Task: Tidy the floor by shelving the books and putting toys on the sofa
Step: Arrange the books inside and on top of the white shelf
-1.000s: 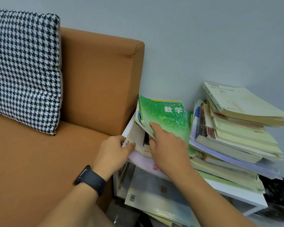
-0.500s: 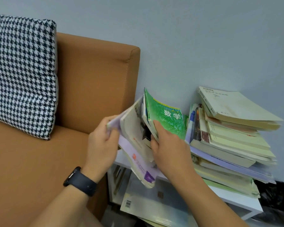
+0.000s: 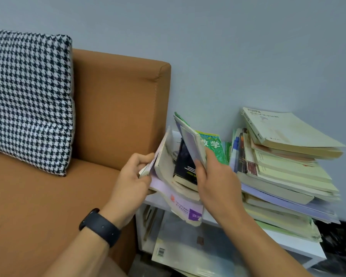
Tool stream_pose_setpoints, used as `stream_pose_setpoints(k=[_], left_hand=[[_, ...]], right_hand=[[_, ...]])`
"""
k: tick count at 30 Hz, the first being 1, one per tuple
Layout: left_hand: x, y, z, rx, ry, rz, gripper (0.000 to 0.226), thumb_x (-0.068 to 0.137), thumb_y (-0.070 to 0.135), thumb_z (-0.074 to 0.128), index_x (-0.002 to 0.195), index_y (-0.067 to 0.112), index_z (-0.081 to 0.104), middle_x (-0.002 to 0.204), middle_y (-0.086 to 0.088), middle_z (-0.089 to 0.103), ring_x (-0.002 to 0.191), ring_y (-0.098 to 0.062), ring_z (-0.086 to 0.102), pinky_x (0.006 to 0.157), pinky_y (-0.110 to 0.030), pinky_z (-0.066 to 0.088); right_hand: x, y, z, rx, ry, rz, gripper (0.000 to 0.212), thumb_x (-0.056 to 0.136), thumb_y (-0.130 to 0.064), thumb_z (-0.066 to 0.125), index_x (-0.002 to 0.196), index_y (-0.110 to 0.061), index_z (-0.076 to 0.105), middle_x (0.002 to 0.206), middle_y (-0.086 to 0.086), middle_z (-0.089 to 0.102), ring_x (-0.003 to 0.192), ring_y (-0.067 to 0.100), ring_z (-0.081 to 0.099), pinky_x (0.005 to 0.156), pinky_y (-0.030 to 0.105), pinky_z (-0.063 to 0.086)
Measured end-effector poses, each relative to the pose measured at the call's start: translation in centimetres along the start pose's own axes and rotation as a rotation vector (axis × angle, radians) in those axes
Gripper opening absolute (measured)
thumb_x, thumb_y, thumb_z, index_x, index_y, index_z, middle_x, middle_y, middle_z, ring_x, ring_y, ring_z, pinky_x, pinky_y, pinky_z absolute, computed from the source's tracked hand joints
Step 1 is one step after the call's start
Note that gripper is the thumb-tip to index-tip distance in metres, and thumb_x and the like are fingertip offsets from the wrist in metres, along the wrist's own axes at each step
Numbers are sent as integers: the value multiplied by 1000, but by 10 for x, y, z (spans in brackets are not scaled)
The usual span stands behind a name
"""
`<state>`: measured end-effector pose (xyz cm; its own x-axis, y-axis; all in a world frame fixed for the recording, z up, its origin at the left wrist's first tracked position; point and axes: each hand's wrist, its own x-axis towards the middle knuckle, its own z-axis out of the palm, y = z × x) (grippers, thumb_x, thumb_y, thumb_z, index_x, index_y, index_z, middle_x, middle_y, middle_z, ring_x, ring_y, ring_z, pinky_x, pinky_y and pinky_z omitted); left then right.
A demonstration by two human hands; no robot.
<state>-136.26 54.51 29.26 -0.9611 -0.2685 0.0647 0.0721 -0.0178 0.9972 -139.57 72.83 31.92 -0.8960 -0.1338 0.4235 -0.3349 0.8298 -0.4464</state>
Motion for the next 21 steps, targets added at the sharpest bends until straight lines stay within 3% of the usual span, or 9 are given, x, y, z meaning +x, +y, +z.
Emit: stream_pose_setpoints(k=[3,6,9,11,13,15,16,18,21], left_hand=[[-5,13,3,-132,105,150,37,96,-16,43,102,15,63,125,9,70,104,-19,70,67,-36,61],[-3,18,-5,137,263,482,24,96,-2,46,99,17,61,132,13,66,90,-22,66,63,-49,59],[4,9,-6,412,221,572,34,91,-5,49,98,26,61,132,24,63,56,-35,56,46,-36,45],[1,9,-2,441,245,643,37,90,-10,49,91,25,62,134,20,63,46,-30,51,43,-28,38],[-8,18,-2,470,337,778,32,89,-15,48,90,14,63,135,9,64,42,-16,45,46,-20,36],[-15,26,-1,530,377,909,29,85,-21,47,89,3,64,135,-3,63,55,2,51,55,-14,38],[-17,28,0,550,379,963,31,83,-25,47,89,-1,65,136,-9,62,74,7,60,63,-13,42],[-15,27,2,551,402,1032,34,79,-31,45,88,-5,65,136,-18,59,113,-3,64,76,-21,50],[-13,29,2,518,474,1065,30,81,-27,41,87,-8,64,135,-23,58,126,-6,57,80,-28,52]], right_hand=[[-1,-3,1,-32,-22,-1,39,105,-34,42,144,-30,42,86,2,69,79,31,63,64,39,46],[1,-1,2,-20,-9,-6,37,104,-34,43,141,-30,43,86,3,69,79,33,64,64,39,48],[2,3,3,-19,-12,-4,37,105,-35,42,141,-31,42,89,2,70,80,32,64,65,39,48],[0,2,2,-26,-24,0,39,105,-36,40,144,-32,39,92,1,71,82,29,65,67,39,48],[-1,0,0,-33,-19,-17,41,105,-36,41,145,-32,39,91,1,71,82,29,66,71,40,50],[1,1,0,-15,-1,-11,41,104,-34,43,145,-31,42,91,3,72,83,32,65,72,41,49],[1,1,0,-7,-6,-8,40,104,-33,43,144,-31,42,91,4,72,83,33,65,69,41,47],[-1,1,0,-31,-52,-16,39,104,-33,42,144,-34,40,93,3,71,83,33,65,63,38,43],[-10,-7,0,-138,-169,-74,46,103,-33,43,148,-39,33,108,0,70,90,34,66,63,37,36]])
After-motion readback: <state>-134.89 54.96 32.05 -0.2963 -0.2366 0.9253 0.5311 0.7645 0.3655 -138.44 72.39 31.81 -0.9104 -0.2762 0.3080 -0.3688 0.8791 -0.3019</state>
